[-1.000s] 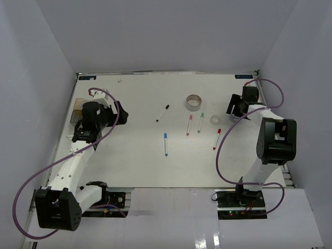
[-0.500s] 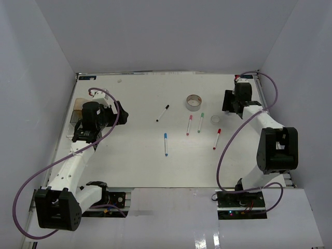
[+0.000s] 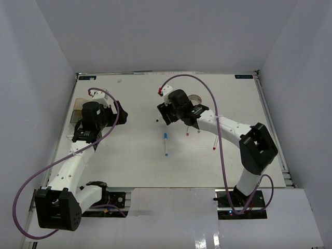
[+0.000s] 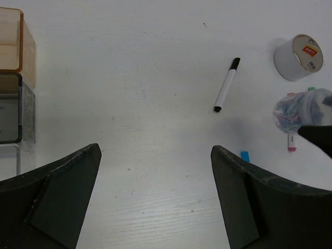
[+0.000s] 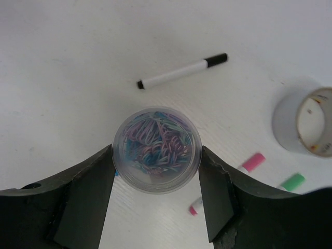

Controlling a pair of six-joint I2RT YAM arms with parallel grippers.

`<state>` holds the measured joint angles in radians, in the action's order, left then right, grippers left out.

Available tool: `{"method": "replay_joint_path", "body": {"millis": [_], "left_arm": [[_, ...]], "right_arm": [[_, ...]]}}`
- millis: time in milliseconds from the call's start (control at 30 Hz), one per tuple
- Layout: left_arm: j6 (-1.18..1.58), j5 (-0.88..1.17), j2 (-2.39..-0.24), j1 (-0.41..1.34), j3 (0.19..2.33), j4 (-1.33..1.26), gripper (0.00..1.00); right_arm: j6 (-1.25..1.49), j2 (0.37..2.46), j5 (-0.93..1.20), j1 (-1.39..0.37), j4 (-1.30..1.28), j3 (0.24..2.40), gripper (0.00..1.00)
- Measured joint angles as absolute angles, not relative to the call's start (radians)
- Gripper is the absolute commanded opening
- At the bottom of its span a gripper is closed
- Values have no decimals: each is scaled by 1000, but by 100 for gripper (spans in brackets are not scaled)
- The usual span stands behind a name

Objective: Sort the stationery into containers
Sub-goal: Place the stationery at the center of the board.

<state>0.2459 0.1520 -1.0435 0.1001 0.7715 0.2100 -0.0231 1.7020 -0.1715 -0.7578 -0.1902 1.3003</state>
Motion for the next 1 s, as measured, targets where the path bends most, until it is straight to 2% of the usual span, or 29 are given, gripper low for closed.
{"method": "replay_joint_path", "body": {"millis": [233,400,500,633,867,967,1000], "left_arm": [[246,138,-1044,100,772,210,98],[248,138,-1044,100,772,210,98],[249,138,-1044,100,772,210,98],[253,139,-1048,100,772,210,98],[278,184,-1076,100,772,212,98],[288,212,-1077,101,772,231,98],[290,220,-1077,104,772,236,98]], "right_arm": [[-33,1909,-123,-894,-192,1426,59],[-31,1981,-79,-934,-199,1446,62],[-31,1990,-70,-941,-212,1449,67],[-31,1993,-70,-943,-214,1453,79],[-30,1993,-72,-944,-212,1452,87],[-28,1976,-82,-945,-208,1434,99],[-30,1951,-92,-945,-202,1408,95]]}}
